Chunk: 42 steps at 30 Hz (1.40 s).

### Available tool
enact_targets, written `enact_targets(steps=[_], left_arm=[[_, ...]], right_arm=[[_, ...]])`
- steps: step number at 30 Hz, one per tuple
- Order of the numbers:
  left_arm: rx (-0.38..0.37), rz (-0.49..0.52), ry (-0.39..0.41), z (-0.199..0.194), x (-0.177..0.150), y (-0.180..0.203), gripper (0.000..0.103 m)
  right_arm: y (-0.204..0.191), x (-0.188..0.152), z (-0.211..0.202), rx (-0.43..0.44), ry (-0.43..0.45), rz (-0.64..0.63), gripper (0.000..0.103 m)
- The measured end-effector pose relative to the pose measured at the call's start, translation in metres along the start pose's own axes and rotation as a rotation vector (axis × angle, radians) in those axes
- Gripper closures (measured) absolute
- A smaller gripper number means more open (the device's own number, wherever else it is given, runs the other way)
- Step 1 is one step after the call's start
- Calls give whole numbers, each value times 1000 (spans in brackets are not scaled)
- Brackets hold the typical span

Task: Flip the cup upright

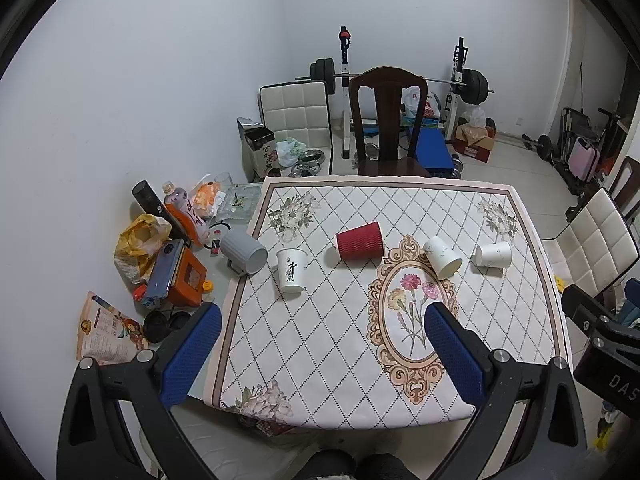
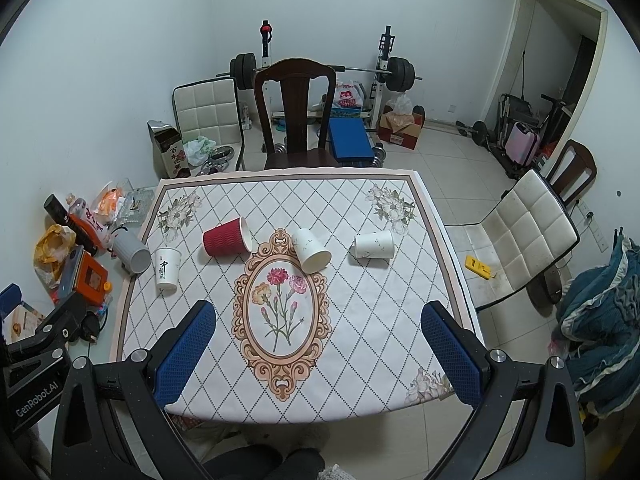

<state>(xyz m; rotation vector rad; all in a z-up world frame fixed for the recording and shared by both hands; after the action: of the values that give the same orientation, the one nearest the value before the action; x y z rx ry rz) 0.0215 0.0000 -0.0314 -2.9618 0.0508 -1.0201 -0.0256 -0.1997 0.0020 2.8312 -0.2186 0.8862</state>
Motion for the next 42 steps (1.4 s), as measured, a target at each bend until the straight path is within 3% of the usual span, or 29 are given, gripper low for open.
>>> enact_targets(steps=[7, 12, 18, 27, 35, 42], left_arm=[[4, -15, -15, 5, 4, 12, 0], [16, -50, -44, 30, -3, 17, 0], [43, -86, -128, 86, -22, 19, 0], [43, -24, -300, 183, -37, 31, 0], [37, 123, -380, 269, -19, 43, 0], [97, 473, -338, 333, 0, 62, 0]], right_arm=[[0, 1, 0, 4, -5, 2, 0], [7, 2, 19, 16, -42, 6, 0], [19, -13, 88, 47, -166, 6, 0], [17, -53, 212, 64, -377, 24, 0], [2, -68, 313, 35, -518, 75, 0], [-12, -59, 369, 7, -596, 76, 0]])
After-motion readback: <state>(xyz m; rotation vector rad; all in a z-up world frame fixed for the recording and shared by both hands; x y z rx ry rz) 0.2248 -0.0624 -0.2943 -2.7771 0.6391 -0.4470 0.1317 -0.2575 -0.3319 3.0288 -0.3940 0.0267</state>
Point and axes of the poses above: each gripper's, at about its wrist camera, not at the fingertips, and z roughly the way its jaws point, y to its right, x to its top, the point moved 4 cm from there along z, roughly the way its jaws point, and after that the axes turned 6 degrees about -z, right-handed, at the moved point
